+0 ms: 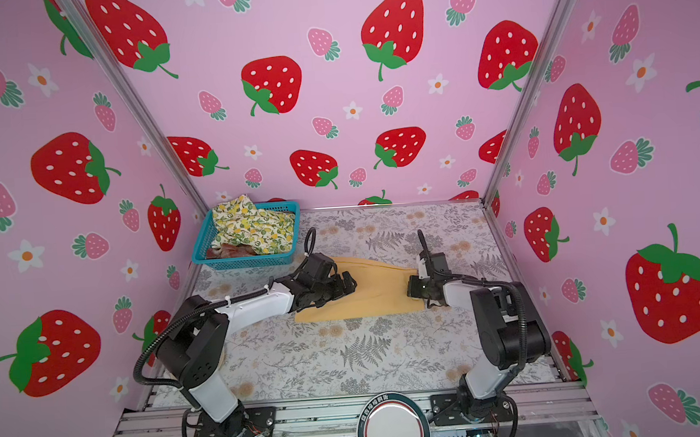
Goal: Fold and stack the skirts
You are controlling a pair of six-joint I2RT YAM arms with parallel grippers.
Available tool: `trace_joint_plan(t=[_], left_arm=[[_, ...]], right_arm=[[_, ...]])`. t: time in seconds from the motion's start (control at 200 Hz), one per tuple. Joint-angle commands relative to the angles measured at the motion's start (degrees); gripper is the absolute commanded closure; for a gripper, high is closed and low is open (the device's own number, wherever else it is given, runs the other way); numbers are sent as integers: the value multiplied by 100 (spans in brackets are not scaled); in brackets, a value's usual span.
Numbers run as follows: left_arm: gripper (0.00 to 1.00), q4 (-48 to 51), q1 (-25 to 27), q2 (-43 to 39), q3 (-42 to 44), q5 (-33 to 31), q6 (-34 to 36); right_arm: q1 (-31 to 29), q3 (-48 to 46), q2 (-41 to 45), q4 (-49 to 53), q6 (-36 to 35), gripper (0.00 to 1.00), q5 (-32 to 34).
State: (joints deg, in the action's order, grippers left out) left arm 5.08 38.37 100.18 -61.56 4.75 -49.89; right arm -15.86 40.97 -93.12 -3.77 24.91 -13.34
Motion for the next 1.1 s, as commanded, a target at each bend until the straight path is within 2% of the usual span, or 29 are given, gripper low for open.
trace_joint_plan(t=[0.0,0.375,0.395,0.665,1.091], left_arm=[[1,100,192,4,-479,25,90],[1,-677,666,486,-967,272,-292],[1,-741,686,528,-978,446,-328],[1,-1595,982,1074,-1095,736,-842],[1,-1768,1370,1504,-1180,717,-1012]], right_arm=[[34,215,289,816,-258,100,380],[36,836,1146,1672,-484,100,747],[31,868,1168,1705,-487,100,758],[32,1137,1187,1919,-538,100,676],[39,1554,1154,2186,-617,100,764]])
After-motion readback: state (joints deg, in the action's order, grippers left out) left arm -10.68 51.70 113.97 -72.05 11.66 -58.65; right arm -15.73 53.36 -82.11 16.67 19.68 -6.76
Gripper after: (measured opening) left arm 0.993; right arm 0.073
